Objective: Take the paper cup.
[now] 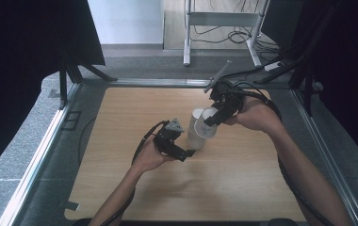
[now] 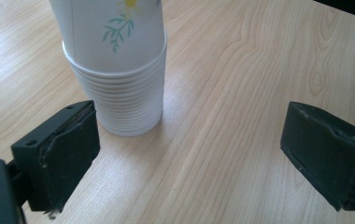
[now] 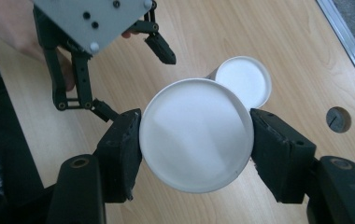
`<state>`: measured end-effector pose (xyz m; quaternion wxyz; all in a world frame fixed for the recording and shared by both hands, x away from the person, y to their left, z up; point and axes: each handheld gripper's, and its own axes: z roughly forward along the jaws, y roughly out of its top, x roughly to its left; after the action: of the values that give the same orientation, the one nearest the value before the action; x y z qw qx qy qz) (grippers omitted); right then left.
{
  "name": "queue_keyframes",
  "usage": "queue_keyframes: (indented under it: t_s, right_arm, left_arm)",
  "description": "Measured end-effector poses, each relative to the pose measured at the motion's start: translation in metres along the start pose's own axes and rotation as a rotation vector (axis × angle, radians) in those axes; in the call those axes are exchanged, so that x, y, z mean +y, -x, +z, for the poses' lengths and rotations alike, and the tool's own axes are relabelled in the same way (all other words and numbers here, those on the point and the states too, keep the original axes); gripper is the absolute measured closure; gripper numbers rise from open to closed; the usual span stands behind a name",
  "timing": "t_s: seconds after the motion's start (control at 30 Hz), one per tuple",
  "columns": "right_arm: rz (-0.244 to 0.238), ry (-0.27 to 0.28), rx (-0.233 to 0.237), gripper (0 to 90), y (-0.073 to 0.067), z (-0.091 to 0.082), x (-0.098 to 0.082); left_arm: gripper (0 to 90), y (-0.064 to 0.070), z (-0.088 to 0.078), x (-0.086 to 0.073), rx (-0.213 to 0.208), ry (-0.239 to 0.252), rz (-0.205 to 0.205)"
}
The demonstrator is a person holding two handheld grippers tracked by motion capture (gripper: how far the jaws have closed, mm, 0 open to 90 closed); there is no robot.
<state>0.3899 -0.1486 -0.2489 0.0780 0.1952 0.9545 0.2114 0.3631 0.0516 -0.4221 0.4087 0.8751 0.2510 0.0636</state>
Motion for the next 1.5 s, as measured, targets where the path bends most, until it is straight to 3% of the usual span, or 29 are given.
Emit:
queue_keyframes:
  t_s: [0.57,1.07,1.5]
  right_arm:
    - [-0.041,0.018,0.044,37.2,-0.021,0.014,-0.022]
    - [-0.067,0.017,0.062,37.2,-0.036,0.04,-0.042]
    - [-0.089,0.051,0.076,37.3,-0.045,0.058,-0.06]
  left_arm:
    - [3.4,0.015,-0.007,-0.02,-0.026,0.025,0.031]
    - [3.4,0.024,-0.011,-0.036,-0.033,0.033,0.049]
    - [3.9,0.034,-0.007,-0.047,-0.039,0.03,0.077]
